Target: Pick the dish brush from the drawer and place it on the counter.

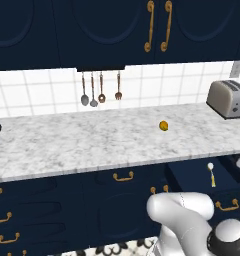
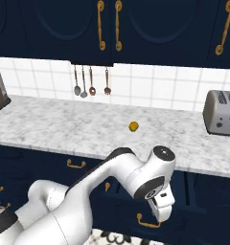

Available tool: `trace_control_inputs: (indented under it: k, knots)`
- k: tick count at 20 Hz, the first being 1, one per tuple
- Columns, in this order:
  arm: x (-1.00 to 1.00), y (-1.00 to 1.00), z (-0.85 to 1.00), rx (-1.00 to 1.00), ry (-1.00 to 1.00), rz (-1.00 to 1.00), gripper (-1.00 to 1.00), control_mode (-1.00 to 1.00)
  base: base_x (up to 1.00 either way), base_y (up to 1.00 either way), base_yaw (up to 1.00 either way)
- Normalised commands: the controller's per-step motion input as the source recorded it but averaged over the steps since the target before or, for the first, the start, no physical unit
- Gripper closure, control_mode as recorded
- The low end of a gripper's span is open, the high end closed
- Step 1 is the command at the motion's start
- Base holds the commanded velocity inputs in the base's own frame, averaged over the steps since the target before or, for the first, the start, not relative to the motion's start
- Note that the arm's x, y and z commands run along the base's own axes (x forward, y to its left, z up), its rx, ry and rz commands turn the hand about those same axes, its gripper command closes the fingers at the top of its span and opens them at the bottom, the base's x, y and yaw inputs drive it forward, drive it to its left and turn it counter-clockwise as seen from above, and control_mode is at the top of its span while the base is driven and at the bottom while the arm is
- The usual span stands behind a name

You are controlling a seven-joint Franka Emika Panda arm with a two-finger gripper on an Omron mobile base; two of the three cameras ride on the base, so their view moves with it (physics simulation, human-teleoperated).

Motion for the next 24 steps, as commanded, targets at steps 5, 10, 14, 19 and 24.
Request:
trace_control_inputs:
  k: [5, 10, 14, 19, 24]
  knots:
    - [0.46, -0.22, -0.4, 0.0, 0.0, -0.05, -1.0, -1.0, 0.0, 0.0, 0.0]
    - [0.58, -0.11, -0.32, 0.0, 0.0, -0.01, -1.0, -1.0, 0.0, 0.0, 0.0]
    - [0.52, -0.09, -0.42, 0.0, 0.0, 0.0, -1.0, -1.0, 0.0, 0.0, 0.0]
    - [0.44, -0.16, -0.41, 0.0, 0.0, 0.0, -1.0, -1.0, 0.0, 0.0, 0.0]
    - [0.32, -0.18, -0.39, 0.0, 0.0, 0.0, -1.0, -1.0, 0.0, 0.0, 0.0]
